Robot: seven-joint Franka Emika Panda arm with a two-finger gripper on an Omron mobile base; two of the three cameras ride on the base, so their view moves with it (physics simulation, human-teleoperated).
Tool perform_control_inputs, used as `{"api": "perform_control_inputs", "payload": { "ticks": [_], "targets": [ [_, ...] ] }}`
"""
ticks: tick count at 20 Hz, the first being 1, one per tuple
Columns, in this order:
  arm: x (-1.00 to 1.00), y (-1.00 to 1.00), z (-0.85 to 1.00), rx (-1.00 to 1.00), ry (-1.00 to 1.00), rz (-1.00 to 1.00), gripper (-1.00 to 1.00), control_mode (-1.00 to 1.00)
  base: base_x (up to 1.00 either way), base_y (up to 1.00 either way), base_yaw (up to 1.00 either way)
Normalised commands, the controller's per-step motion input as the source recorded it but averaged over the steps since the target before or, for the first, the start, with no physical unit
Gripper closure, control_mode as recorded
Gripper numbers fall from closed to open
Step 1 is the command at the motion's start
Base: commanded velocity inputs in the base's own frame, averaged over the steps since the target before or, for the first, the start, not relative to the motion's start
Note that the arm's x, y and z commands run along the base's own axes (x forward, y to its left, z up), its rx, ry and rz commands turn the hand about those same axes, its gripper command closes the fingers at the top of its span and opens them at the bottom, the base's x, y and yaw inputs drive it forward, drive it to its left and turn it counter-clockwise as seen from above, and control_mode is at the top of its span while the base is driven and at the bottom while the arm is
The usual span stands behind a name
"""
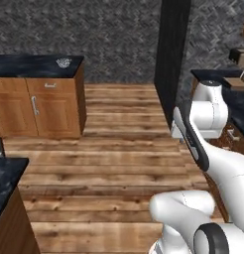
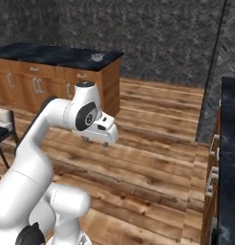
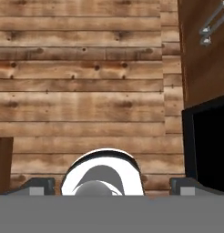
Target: Pick the strainer and bowl and place them in the sink. Then turn on the water.
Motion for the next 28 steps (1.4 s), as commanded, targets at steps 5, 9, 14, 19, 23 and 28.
{"api": "perform_control_inputs", "payload": {
  "ticks": [5,9,14,19,23,28],
  "targets": [
    [0.00,0.00,0.00,0.00,0.00,0.00,-1.00,1.00,1.00,0.00,0.12],
    [0.00,0.00,0.00,0.00,0.00,0.00,-1.00,1.00,1.00,0.00,0.11],
    [0.00,0.00,0.00,0.00,0.00,0.00,-1.00,1.00,1.00,0.00,0.09],
    [0.00,0.00,0.00,0.00,0.00,0.00,-1.00,1.00,1.00,0.00,0.07],
    [0.00,0.00,0.00,0.00,0.00,0.00,-1.00,1.00,1.00,0.01,0.06],
    [0.00,0.00,0.00,0.00,0.00,0.00,-1.00,1.00,1.00,0.21,0.02]
  ]
}}
